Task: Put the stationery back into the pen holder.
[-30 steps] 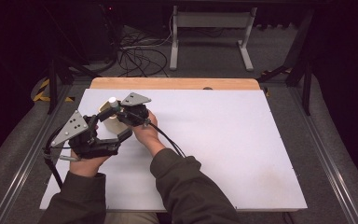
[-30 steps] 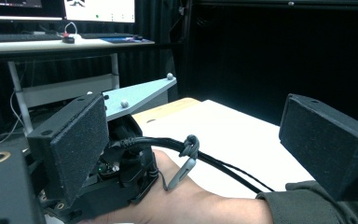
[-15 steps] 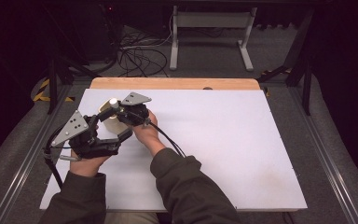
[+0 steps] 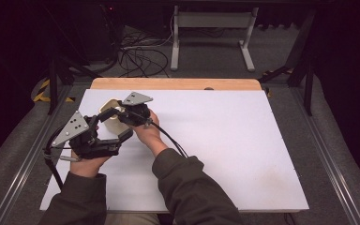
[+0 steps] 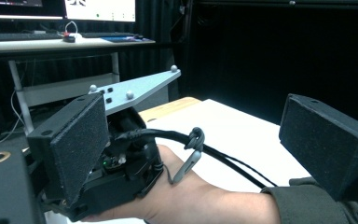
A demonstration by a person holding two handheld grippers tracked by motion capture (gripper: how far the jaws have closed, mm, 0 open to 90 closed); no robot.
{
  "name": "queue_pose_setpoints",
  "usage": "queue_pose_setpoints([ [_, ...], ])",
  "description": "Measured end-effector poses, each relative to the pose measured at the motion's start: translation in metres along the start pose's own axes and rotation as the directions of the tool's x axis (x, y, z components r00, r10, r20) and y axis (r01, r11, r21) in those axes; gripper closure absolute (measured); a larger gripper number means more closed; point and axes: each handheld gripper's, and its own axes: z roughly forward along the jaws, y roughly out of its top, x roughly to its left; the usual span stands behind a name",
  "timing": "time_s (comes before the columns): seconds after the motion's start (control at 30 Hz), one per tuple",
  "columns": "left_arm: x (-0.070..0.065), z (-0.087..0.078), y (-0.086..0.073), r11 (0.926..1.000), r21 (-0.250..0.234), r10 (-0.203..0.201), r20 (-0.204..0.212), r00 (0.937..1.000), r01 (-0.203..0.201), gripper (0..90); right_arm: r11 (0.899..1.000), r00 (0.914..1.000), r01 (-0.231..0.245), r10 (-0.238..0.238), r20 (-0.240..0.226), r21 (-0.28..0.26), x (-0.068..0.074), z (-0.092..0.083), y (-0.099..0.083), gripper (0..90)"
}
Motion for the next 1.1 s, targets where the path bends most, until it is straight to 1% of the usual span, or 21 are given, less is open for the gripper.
queue_pose_setpoints([
  [0.13,0.001,0.0,0.0,1.0,0.001,0.0,-0.004,1.0,0.0,9.2,1.0,1.0,-0.005,0.005,0.001,-0.001,-0.002,-0.005,0.003,59.4],
  [0.3,0.0,0.0,0.0,1.0,0.006,0.003,-0.004,1.0,-0.003,9.2,1.0,0.9999,-0.014,0.014,-0.01,-0.005,-0.002,-0.01,0.006,56.7],
  [0.53,0.001,0.0,-0.001,1.0,0.008,0.004,-0.009,0.9999,-0.004,9.1,1.0,0.9991,-0.025,0.025,-0.033,-0.017,-0.004,-0.019,0.013,47.1],
  [0.7,0.001,0.0,-0.001,0.9999,0.009,0.008,-0.01,0.9999,-0.008,9.1,0.999,0.9985,-0.038,0.037,-0.04,-0.018,-0.005,-0.03,0.018,39.9],
  [0.8,0.0,0.001,-0.001,0.9999,0.009,0.009,-0.01,0.9999,-0.009,9.1,0.998,0.9982,-0.046,0.044,-0.04,-0.038,-0.005,-0.039,0.019,36.9],
  [0.9,-0.001,0.001,-0.001,0.9999,0.01,0.01,-0.01,0.9999,-0.01,8.9,0.997,0.9979,-0.057,0.056,-0.033,-0.048,-0.007,-0.045,0.019,35.0],
  [1.03,-0.001,0.001,-0.001,0.9999,0.012,0.012,-0.011,0.9999,-0.012,8.8,0.996,0.9972,-0.071,0.07,-0.027,-0.046,-0.009,-0.055,0.02,29.8],
  [1.1,-0.002,0.002,-0.001,0.9998,0.013,0.013,-0.011,0.9998,-0.013,8.7,0.996,0.9972,-0.072,0.071,-0.024,-0.054,-0.01,-0.06,0.02,28.2],
])
